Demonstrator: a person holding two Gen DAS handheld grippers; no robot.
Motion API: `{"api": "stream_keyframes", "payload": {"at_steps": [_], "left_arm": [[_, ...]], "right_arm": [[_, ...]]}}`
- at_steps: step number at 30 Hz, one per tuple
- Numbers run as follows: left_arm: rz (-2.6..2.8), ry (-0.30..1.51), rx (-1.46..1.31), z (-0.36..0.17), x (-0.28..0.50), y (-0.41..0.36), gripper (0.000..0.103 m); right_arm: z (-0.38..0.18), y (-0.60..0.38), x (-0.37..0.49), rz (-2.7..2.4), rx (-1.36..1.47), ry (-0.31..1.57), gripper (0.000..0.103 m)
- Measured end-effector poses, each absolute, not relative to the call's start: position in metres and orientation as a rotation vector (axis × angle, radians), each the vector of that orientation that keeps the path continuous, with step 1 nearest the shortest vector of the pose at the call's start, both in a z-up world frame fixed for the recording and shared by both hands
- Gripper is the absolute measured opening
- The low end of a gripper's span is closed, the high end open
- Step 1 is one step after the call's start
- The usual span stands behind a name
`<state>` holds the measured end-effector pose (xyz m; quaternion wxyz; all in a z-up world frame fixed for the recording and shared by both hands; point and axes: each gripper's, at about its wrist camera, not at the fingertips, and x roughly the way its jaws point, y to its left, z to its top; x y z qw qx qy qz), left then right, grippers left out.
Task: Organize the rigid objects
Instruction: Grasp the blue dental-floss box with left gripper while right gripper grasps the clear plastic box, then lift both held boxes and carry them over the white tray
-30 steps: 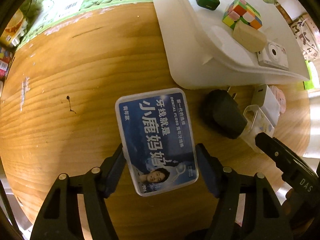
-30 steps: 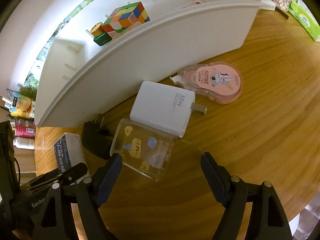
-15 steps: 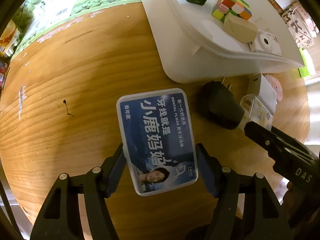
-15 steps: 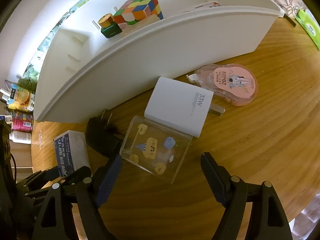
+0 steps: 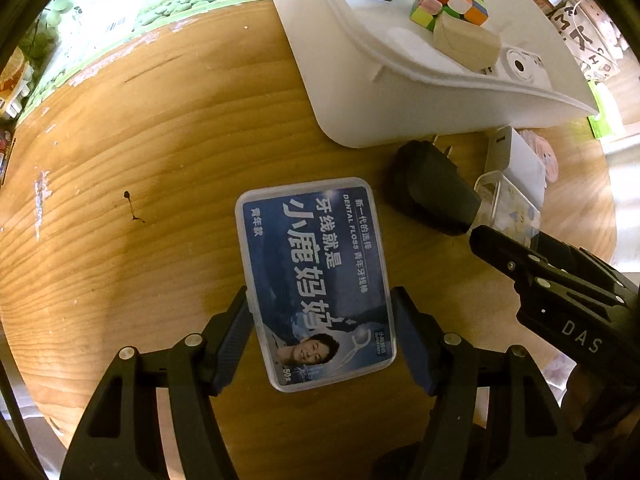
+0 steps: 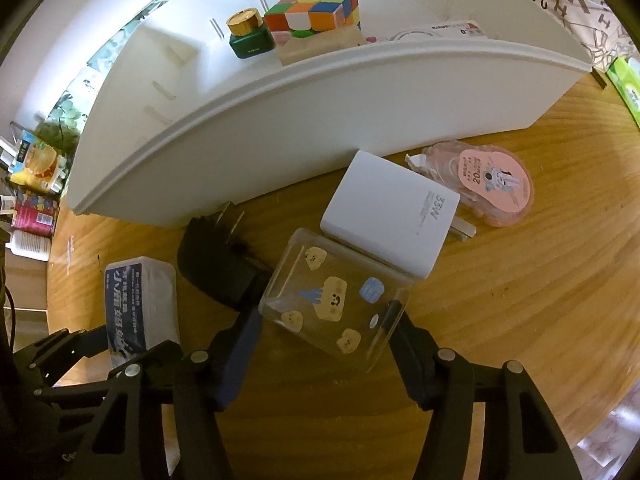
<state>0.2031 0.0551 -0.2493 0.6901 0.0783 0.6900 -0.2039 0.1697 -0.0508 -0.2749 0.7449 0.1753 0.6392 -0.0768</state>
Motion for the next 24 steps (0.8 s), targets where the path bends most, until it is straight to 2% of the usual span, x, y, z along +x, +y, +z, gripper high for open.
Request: {"api": "stream_keyframes", "payload": {"at_steps": [24], "left_arm": [[-0.463, 1.498, 0.227, -0.223, 0.178, 0.067, 0.07]], "right_arm": [[-0.269, -0.071, 0.12, -0.242, 0.463, 1.406, 0.063]]}}
